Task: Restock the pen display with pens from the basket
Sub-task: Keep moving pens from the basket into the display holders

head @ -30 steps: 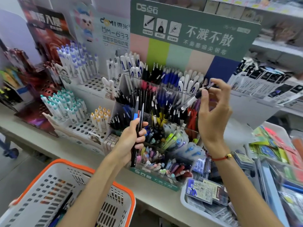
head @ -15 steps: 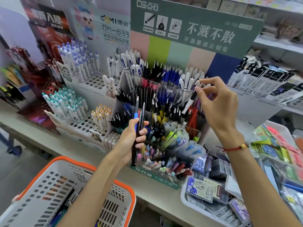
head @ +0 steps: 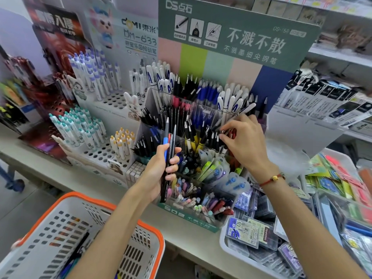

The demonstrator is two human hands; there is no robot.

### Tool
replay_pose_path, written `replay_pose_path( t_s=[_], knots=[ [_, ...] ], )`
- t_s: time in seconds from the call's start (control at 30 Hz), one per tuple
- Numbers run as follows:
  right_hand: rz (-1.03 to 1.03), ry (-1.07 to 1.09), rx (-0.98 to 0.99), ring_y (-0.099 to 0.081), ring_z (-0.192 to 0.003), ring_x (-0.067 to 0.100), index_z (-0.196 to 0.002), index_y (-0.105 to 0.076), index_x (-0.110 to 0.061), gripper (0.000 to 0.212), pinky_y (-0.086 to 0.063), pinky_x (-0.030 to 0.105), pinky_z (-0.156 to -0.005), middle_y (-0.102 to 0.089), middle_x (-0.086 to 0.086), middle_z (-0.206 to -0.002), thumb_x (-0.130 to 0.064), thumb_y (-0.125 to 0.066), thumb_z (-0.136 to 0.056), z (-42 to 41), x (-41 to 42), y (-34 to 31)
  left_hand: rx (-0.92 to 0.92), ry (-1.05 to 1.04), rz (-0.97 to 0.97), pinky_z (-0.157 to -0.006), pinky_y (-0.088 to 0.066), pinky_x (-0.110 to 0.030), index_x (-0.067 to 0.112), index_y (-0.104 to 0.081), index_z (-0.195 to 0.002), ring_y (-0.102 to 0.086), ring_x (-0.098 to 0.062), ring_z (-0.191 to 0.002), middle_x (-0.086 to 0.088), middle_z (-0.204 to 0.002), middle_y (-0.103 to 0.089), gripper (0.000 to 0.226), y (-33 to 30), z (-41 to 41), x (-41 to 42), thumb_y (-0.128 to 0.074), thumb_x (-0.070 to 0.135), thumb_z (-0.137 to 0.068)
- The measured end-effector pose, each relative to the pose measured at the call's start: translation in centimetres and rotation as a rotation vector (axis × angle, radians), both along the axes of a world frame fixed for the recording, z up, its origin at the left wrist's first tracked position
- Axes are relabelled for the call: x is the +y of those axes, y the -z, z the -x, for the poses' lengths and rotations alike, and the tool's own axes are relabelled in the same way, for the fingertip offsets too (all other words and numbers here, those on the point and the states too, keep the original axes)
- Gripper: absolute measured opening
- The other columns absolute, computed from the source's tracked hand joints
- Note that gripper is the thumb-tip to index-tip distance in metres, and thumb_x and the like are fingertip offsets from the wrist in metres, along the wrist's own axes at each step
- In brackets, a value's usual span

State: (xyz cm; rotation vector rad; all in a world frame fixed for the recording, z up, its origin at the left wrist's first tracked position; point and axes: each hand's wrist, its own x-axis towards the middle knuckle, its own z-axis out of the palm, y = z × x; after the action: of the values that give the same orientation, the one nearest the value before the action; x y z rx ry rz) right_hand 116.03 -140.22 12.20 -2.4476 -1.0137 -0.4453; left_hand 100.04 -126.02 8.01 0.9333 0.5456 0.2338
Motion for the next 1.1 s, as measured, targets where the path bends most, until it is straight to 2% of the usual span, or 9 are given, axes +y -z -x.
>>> replay_pose_path(
  t_s=[0.17, 0.33, 0.47, 0.57, 0.63, 0.77, 0.87, 1.0, 1.1],
  knots=[
    [0.107, -0.079, 0.066, -0.062, -0.1, 0.023, -0.103, -0.076, -0.02, 0.016, -0.038, 0.04, -0.097, -0.074, -0.001, -0.1, -0.024, -0.064, -0.093, -0.4, 0.1, -0.8, -0.041, 0.025, 0.003, -0.035, -0.022, -0.015, 0.009, -0.055, -0.102, -0.026, -0.003, -0.043, 0.007, -0.059, -0.034, 0.035, -0.2, -0.1, -0.1, -0.031, 0.034, -0.104],
    [0.238, -0.023, -0.027, -0.047, -0.11, 0.03, -0.103, -0.077, -0.023, 0.017, -0.032, 0.037, -0.084, -0.065, 0.004, -0.108, -0.025, -0.064, -0.093, -0.2, 0.5, -1.9, -0.085, 0.019, 0.036, -0.036, -0.022, -0.015, 0.009, -0.052, -0.105, -0.026, -0.004, -0.045, 0.006, -0.062, -0.034, 0.031, -0.6, -0.2, -0.2, -0.029, 0.031, -0.103],
    [0.33, 0.013, -0.033, -0.05, -0.109, 0.03, -0.108, -0.075, -0.019, 0.022, -0.036, 0.039, -0.087, -0.062, 0.007, -0.109, -0.019, -0.058, -0.095, 0.3, 1.3, -2.3, -0.119, -0.023, 0.093, -0.036, -0.023, -0.014, 0.012, -0.045, -0.099, -0.029, -0.004, -0.045, 0.006, -0.063, -0.037, 0.021, -0.6, 0.0, 0.0, -0.031, 0.027, -0.103],
    [0.105, -0.017, -0.07, -0.052, -0.094, 0.019, -0.12, -0.067, -0.017, 0.027, -0.036, 0.028, -0.074, -0.058, 0.001, -0.1, -0.019, -0.058, -0.095, 2.4, 1.8, -2.2, -0.136, -0.028, 0.076, -0.039, -0.025, -0.015, 0.012, -0.048, -0.1, -0.033, -0.004, -0.049, 0.007, -0.066, -0.043, 0.018, -0.5, 0.5, 0.4, -0.034, 0.024, -0.104],
    [-0.069, -0.082, 0.013, -0.05, -0.081, 0.009, -0.119, -0.066, -0.018, 0.024, -0.036, 0.022, -0.065, -0.059, -0.005, -0.093, -0.024, -0.057, -0.097, 4.5, 2.4, -2.0, -0.103, 0.001, 0.033, -0.041, -0.025, -0.015, 0.012, -0.05, -0.105, -0.036, -0.004, -0.052, 0.007, -0.068, -0.046, 0.015, -0.4, 0.9, 0.5, -0.038, 0.02, -0.103],
    [-0.14, -0.183, 0.639, -0.059, -0.072, -0.005, -0.119, -0.069, -0.016, 0.032, -0.05, 0.021, -0.07, -0.066, -0.01, -0.085, -0.036, -0.054, -0.098, 6.1, 4.4, -1.5, -0.05, 0.096, -0.079, -0.042, -0.029, -0.015, 0.009, -0.052, -0.111, -0.042, -0.005, -0.057, 0.004, -0.076, -0.052, 0.015, -0.2, 1.7, 0.6, -0.044, 0.018, -0.102],
    [-0.181, -0.192, 0.89, -0.05, -0.044, -0.006, -0.112, -0.071, -0.012, 0.03, -0.041, 0.013, -0.054, -0.057, -0.011, -0.063, -0.035, -0.057, -0.097, 6.3, 5.3, -0.5, 0.002, 0.122, -0.164, -0.045, -0.039, -0.015, 0.006, -0.06, -0.113, -0.053, -0.004, -0.062, 0.005, -0.083, -0.063, 0.021, -0.5, 2.1, 0.5, -0.049, 0.02, -0.101],
    [-0.453, -0.168, 0.927, -0.062, -0.062, 0.003, -0.107, -0.071, -0.006, 0.023, -0.05, 0.017, -0.06, -0.067, -0.001, -0.075, -0.023, -0.06, -0.097, 6.6, 5.8, 0.4, 0.004, 0.012, -0.11, -0.063, -0.058, -0.021, 0.012, -0.062, -0.114, -0.072, -0.009, -0.079, -0.001, -0.101, -0.075, 0.021, -1.0, 2.5, 1.0, -0.047, 0.02, -0.102],
    [-0.713, -0.141, 0.759, -0.067, -0.074, 0.007, -0.127, -0.054, -0.011, 0.03, -0.055, 0.019, -0.069, -0.069, -0.003, -0.087, -0.013, -0.058, -0.097, 6.2, 5.7, -0.2, -0.045, -0.118, 0.025, -0.065, -0.06, -0.026, 0.01, -0.059, -0.111, -0.074, -0.015, -0.079, -0.005, -0.108, -0.072, 0.018, -1.1, 3.0, 2.3, -0.044, 0.017, -0.103]
  ],
)
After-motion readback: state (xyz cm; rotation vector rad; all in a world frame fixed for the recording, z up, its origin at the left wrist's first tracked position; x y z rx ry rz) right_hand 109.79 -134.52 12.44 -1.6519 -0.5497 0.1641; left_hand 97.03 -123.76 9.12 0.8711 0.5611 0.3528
